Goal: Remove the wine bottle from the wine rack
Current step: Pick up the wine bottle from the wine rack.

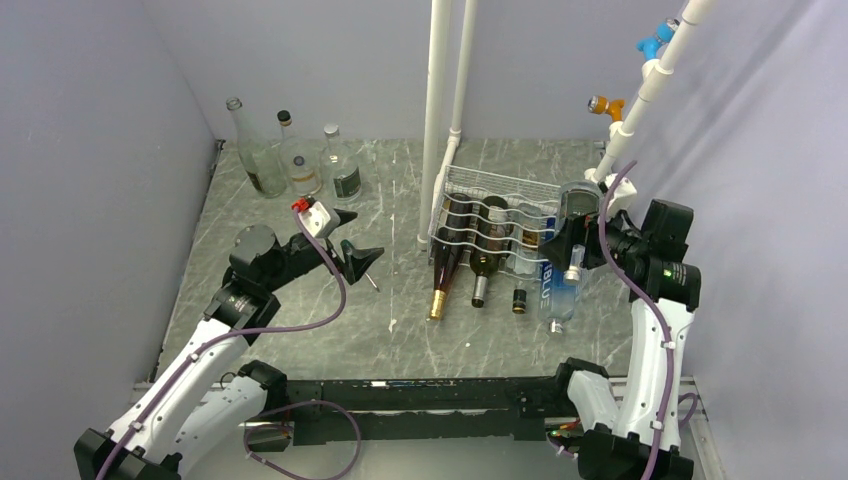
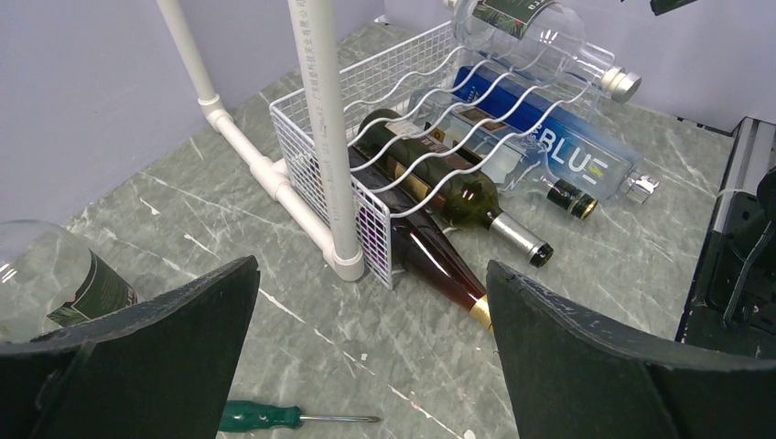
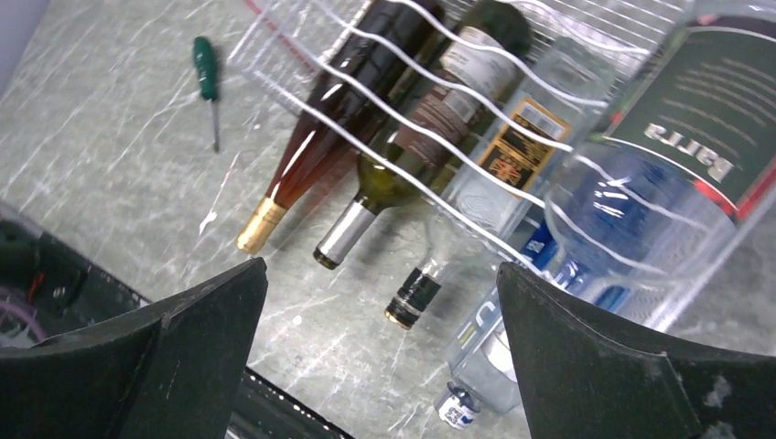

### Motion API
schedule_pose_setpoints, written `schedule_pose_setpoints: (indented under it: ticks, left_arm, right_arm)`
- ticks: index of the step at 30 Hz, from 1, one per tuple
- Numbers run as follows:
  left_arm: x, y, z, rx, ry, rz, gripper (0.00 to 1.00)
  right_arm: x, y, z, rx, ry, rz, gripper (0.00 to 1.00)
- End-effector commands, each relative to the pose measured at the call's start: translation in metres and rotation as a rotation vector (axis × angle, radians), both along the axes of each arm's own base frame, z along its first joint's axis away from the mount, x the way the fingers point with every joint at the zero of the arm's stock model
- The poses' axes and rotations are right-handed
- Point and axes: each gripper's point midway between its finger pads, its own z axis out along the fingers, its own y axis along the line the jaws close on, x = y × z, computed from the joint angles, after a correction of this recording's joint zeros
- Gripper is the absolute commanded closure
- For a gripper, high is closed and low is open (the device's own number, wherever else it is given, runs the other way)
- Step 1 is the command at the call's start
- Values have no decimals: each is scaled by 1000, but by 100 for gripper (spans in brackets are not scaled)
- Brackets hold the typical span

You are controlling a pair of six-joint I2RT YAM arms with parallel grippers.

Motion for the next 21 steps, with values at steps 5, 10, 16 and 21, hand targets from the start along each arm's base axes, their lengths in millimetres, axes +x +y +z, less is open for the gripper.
schedule_pose_setpoints:
  ticks: [5, 10, 16, 21]
  left_arm:
    - [-2, 0, 24, -23, -54, -1, 1]
    - [-2, 1, 24, -22, -56, 1, 0]
    - [-3, 1, 24, -23, -54, -1, 0]
    - [-2, 1, 24, -21, -58, 2, 0]
  right_arm:
    - [23, -43, -14, 37, 119, -386, 0]
    - [26, -68, -35, 31, 209, -578, 0]
    - [28, -75, -58, 55, 272, -647, 2]
    - [33, -74, -71, 72, 310, -648, 6]
